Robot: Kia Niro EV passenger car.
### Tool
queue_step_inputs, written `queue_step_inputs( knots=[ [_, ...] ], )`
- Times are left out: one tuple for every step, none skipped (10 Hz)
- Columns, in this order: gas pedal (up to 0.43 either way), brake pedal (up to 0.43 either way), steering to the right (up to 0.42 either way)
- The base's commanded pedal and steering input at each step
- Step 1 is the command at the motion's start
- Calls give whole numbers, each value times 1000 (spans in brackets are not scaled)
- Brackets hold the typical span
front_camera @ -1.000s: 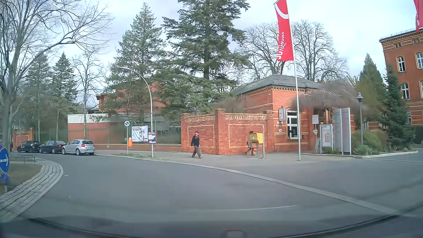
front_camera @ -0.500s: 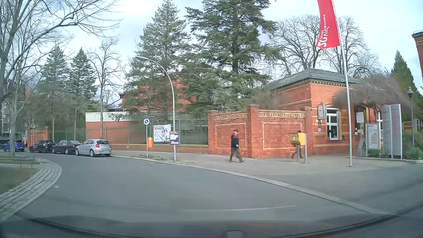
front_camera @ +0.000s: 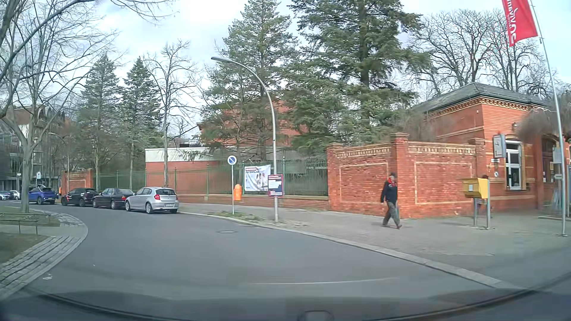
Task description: Follow the waypoints while adhering to traffic rules and regulations
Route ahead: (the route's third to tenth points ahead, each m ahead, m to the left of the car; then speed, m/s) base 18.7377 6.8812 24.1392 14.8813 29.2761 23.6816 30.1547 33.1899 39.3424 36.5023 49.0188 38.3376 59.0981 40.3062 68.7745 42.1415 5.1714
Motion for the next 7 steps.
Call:
queue_step_inputs(
  knots=[
    [20,0,-200],
    [20,0,-203],
    [20,0,-203],
    [20,0,-206],
    [20,0,-211],
    [20,0,-215],
    [20,0,-216]
  ],
)
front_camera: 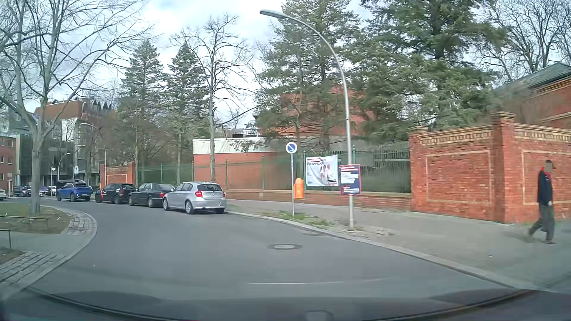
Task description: Follow the waypoints while adhering to traffic rules and regulations
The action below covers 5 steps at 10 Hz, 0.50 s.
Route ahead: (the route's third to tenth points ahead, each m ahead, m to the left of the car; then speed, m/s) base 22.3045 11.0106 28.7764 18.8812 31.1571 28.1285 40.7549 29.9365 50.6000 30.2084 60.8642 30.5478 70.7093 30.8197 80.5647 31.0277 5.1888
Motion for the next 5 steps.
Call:
queue_step_inputs(
  knots=[
    [20,0,-216],
    [20,0,-216],
    [20,0,-214],
    [20,0,-211],
    [20,0,-208]
  ],
)
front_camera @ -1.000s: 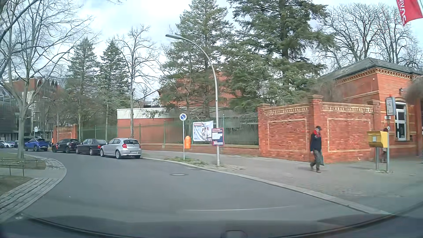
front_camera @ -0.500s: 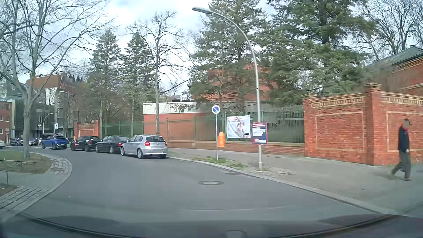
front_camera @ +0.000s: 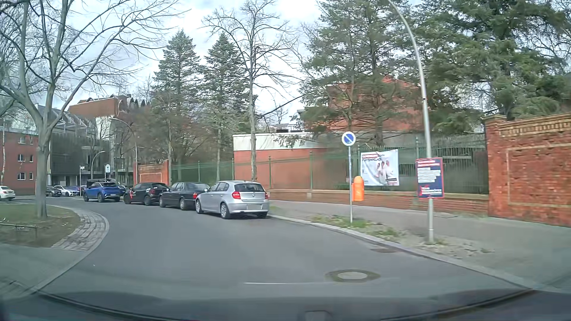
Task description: Follow the waypoints while adhering to traffic rules and regulations
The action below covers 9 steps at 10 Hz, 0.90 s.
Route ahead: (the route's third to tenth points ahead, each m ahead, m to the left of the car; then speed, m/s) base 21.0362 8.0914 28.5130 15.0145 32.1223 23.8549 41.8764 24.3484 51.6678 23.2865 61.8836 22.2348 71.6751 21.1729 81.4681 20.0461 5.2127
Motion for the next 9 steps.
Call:
queue_step_inputs(
  knots=[
    [20,0,-206],
    [20,0,-204],
    [20,0,-200],
    [20,0,-197],
    [20,0,-197],
    [20,0,-196],
    [20,0,-192],
    [20,0,-189],
    [20,0,-186]
  ],
)
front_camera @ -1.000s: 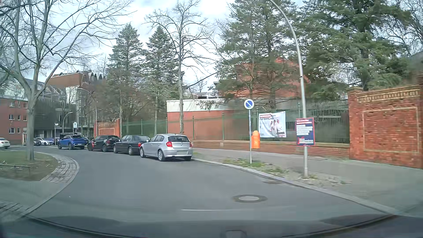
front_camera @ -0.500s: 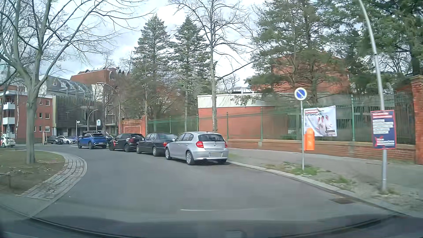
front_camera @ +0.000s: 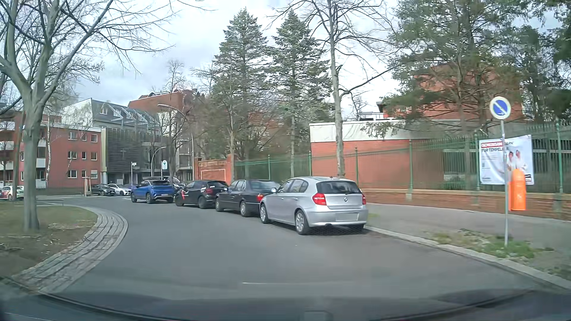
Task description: Follow the waypoints while adhering to traffic rules and regulations
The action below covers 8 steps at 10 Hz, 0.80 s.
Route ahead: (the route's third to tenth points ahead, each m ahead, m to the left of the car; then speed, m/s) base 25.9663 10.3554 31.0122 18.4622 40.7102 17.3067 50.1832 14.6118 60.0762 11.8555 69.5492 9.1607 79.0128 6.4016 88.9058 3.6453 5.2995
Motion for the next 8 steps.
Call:
queue_step_inputs(
  knots=[
    [20,0,-183],
    [20,0,-181],
    [20,0,-179],
    [20,0,-179],
    [20,0,-179],
    [20,0,-179],
    [20,0,-179],
    [20,0,-179]
  ],
)
